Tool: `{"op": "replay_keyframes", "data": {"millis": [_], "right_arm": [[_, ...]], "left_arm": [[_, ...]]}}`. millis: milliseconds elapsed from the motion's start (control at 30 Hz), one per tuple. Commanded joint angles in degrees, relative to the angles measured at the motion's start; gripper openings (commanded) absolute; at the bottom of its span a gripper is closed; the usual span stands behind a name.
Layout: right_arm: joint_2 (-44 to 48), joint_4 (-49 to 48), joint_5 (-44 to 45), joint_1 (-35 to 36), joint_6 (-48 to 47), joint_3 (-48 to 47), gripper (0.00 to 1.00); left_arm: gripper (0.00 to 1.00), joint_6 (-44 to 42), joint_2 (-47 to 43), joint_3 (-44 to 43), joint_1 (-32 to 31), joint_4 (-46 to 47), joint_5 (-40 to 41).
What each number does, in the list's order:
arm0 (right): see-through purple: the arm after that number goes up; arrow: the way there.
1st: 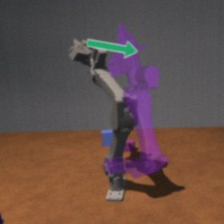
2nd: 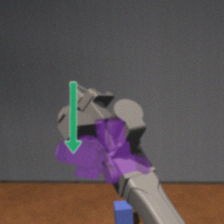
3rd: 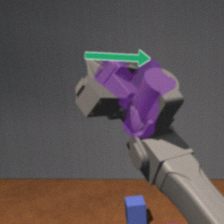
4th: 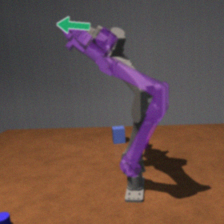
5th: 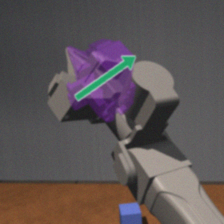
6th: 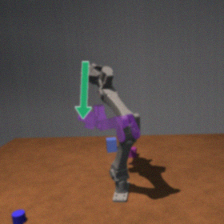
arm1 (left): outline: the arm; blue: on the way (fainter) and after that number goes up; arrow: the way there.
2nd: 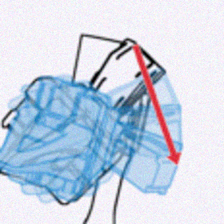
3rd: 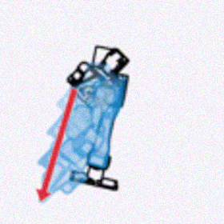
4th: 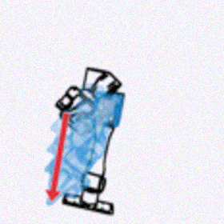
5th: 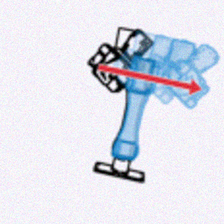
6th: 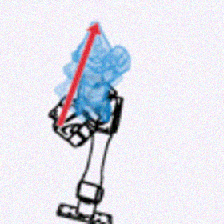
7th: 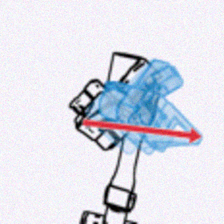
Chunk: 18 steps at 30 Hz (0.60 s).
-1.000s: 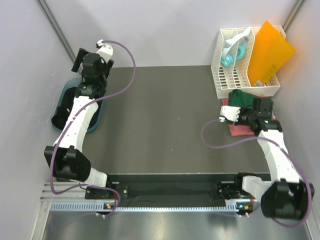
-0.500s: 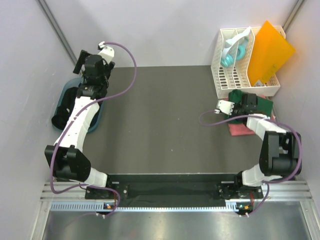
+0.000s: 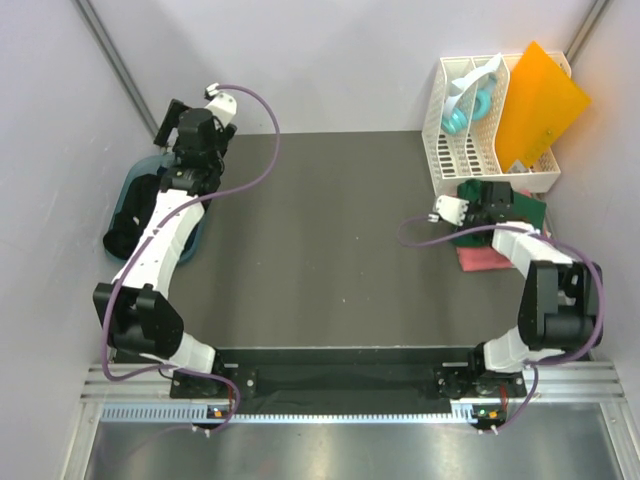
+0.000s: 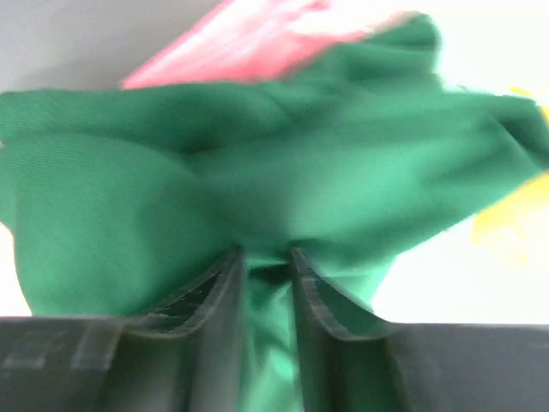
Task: Fold and stack the t-shirts
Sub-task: Put the neatly folded tshirt into the corner of the board with the right arm
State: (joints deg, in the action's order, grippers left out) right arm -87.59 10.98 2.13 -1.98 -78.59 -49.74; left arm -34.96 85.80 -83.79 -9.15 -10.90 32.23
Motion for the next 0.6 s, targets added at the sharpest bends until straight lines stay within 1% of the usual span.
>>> {"op": "replay_keyframes", "data": {"millis": [0,33,67,133,167,267,367,433,500,567], "right_arm": [[9.00,5.71,-1.08,0.40,3.27,-5.90,0.37],[11.71,6.15,-0.90,0.13,3.26,-6.16,0.41],[12.96,7.81,-0.81,0.05,3.18,-6.25,0.49],[16.47,10.80,-1.42,-0.48,2.65,-6.69,0.56],[17.45,15.08,-1.78,-0.66,2.30,-6.78,0.61],[22.63,22.38,-5.37,-1.27,1.16,-5.38,0.69],[27.02,27.49,-7.30,-2.32,1.15,-1.87,0.70],[30.26,29.18,-9.24,-4.43,4.04,0.77,0.68],[32.91,28.48,-11.61,-6.10,8.68,3.92,0.67],[37.39,26.21,-13.55,-8.91,11.60,6.39,0.70]], "left_arm": [[0.98,-0.99,0.77,-3.05,-0.96,1.31,0.64],[0.98,-1.07,1.12,-3.40,-1.22,1.23,0.56],[0.98,-1.16,1.21,-3.49,-1.31,1.31,0.56],[0.98,-1.51,1.48,-3.75,-1.49,1.32,0.21],[0.98,-1.78,1.56,-3.75,-1.57,1.40,0.12],[0.98,-2.30,2.00,-4.19,-1.75,1.75,-0.32],[0.98,-2.74,2.53,-5.24,-2.10,1.67,-0.59],[0.98,-3.36,2.53,-5.42,-2.28,2.02,-0.85],[0.98,-3.27,2.36,-5.51,-2.71,1.49,-1.11],[0.98,-3.80,2.18,-5.07,-3.33,0.96,-1.38]]}}
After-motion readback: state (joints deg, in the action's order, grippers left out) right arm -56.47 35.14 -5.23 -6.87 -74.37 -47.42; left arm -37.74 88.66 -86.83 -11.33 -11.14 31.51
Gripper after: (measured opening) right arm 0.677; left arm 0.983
